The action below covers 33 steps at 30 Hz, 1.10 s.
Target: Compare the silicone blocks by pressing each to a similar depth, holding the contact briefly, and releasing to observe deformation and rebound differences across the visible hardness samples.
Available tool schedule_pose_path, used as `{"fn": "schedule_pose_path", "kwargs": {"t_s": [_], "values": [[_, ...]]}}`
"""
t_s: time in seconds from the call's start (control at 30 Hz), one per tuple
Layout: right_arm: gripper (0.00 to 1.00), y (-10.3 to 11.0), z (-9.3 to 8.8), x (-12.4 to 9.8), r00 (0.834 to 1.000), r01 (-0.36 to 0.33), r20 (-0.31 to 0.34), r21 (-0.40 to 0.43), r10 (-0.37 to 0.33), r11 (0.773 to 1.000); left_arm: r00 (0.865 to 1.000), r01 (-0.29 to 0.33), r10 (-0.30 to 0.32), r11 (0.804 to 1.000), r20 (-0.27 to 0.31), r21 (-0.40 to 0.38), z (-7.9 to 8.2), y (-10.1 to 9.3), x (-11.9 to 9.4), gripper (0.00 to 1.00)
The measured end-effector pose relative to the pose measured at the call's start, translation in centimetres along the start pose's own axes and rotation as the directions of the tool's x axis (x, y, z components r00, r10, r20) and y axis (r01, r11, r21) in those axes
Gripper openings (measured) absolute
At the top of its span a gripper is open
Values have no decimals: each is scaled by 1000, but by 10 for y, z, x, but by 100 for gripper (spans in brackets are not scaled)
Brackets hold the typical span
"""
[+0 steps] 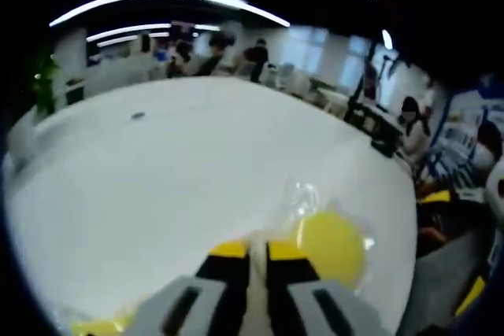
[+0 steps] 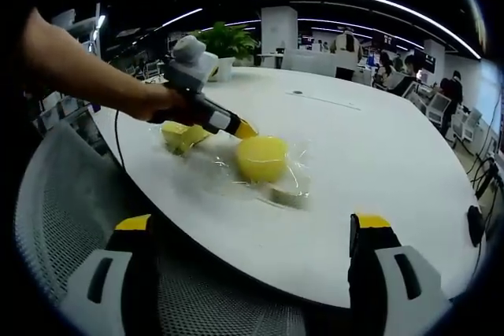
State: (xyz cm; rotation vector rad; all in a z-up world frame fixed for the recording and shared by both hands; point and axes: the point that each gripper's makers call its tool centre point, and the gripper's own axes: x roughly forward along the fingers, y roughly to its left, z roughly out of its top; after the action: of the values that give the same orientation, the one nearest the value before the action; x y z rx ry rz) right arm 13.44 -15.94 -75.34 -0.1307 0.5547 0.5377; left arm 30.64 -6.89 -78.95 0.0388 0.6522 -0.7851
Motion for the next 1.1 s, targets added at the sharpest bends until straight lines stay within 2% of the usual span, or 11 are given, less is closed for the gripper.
{"fn": "schedule_pose_path", "kwargs": {"t_s": [0.17,0.37,0.53,0.77,0.83,0.93,1.1], "values": [[96,0,1,0,1000,-2,3,0,2,1000,1000,5,-5,1000,18,25,4,-1,-10,18],[95,1,1,0,1000,-7,7,-1,7,1000,999,24,-26,999,39,45,4,-11,-22,19],[95,2,1,0,1000,-14,9,-3,14,1000,999,22,-26,997,47,72,4,-11,-34,23],[94,4,3,0,1000,-20,15,-4,20,1000,997,62,-66,995,51,76,0,-21,-52,28],[94,4,3,0,1000,-21,17,-6,21,1000,995,85,-89,994,51,71,-1,-28,-59,32],[94,4,4,0,1000,-21,22,-7,21,1000,992,107,-114,987,55,118,-2,-40,-70,36],[94,4,4,0,999,-21,26,-8,21,1000,992,112,-119,987,52,118,-7,-44,-86,47]]}}
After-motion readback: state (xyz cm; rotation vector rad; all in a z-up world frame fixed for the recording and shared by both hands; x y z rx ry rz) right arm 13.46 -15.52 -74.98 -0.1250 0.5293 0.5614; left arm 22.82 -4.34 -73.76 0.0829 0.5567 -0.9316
